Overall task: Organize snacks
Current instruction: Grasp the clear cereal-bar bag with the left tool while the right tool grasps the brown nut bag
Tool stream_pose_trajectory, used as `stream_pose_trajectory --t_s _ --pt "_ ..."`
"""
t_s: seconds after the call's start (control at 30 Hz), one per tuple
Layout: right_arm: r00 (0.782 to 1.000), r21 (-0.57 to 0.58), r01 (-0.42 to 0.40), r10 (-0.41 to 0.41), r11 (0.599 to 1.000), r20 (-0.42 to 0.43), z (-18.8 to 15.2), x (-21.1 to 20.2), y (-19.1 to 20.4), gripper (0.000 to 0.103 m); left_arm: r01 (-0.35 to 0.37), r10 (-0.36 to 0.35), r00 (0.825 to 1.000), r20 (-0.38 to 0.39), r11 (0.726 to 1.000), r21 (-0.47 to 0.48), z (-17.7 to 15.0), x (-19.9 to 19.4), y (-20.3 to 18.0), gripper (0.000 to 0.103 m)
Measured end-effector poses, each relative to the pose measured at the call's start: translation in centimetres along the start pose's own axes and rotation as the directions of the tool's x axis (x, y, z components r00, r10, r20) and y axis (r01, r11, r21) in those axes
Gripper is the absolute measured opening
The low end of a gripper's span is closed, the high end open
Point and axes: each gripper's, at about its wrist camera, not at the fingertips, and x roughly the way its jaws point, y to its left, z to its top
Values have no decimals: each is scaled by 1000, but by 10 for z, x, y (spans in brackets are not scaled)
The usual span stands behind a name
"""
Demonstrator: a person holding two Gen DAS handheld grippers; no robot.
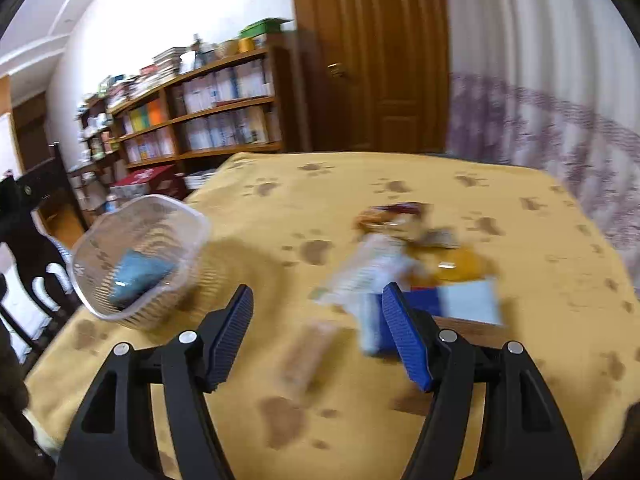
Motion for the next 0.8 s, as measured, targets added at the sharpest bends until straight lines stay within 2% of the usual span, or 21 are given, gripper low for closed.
stream_pose_trajectory --t_s 0.07,0.23,0.5,0.7,0.77,0.8 --pt "999 34 55 -55 998 -3 -8 -6 -22 67 10 -10 1000 0 1000 17 -2 -2 -6 100" --pt "993 83 106 -102 991 -59 -27 -3 -53 67 19 -19 1000 1 997 69 -9 -5 -23 100" --pt "986 95 107 -94 990 -134 -39 20 -67 68 27 -29 999 14 993 112 -12 -16 -39 100" --pt "975 130 122 -95 984 -200 -45 45 -77 67 97 -94 995 -41 992 78 -14 -11 -40 100" --pt "972 139 117 -85 983 -218 -47 50 -80 56 122 -118 991 -65 991 62 -16 -8 -41 100" --pt "971 141 115 -81 983 -223 -49 51 -82 56 133 -129 989 -73 989 58 -17 -7 -41 100"
